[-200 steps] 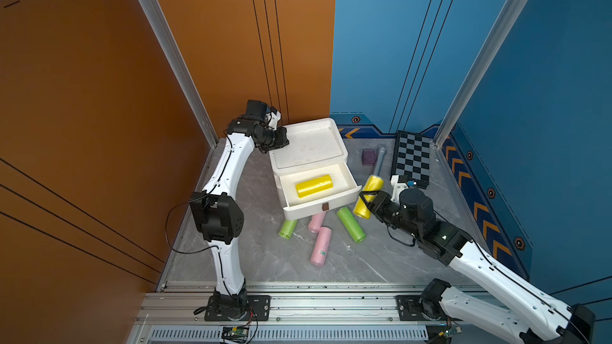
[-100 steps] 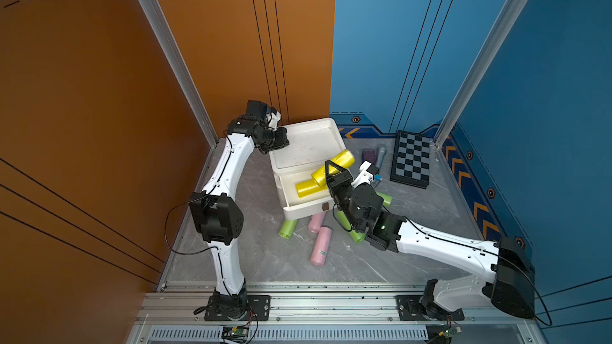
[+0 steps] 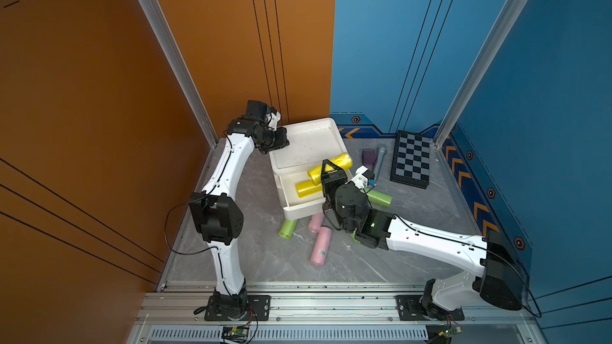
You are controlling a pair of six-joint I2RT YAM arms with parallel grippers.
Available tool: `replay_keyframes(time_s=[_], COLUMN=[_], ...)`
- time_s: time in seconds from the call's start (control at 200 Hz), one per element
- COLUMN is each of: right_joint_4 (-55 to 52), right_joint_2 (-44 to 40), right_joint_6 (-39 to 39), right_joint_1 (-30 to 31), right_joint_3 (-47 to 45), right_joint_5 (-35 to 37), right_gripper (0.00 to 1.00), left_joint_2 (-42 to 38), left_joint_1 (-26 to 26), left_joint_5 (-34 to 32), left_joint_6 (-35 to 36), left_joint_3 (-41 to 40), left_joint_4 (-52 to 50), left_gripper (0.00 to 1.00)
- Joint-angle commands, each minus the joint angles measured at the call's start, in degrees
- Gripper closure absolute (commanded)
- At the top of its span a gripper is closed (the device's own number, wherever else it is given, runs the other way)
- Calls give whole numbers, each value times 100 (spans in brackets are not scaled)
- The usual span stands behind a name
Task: Sort the rolls of trash bags by color and place them into the drawer
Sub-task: Place the roll of trash bags in the drawer.
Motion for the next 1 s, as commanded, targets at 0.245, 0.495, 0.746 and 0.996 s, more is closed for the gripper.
replay_keyframes(time_s=[0.245, 0.495, 0.746, 0.996], right_joint_4=[-567, -733, -988, -909], right_joint_2=[147, 209, 285, 300], right_joint_6=[425, 451, 487, 384], right_joint_1=[-74, -133, -128, 16], right_joint_3=[306, 396, 550, 673], right_joint_5=[-32, -249, -476, -708], right_gripper=[44, 26, 25, 29], left_joint_2=[480, 496, 512, 540], left_joint_1=[-6, -5, -5, -5], left_joint_5=[-216, -212, -215, -214], left_joint_6=[59, 67, 59, 50], left_joint_3=[-323, -319, -312, -306], left_joint_4=[-1170, -1164, -1162, -1162], left_gripper=[100, 100, 100, 100])
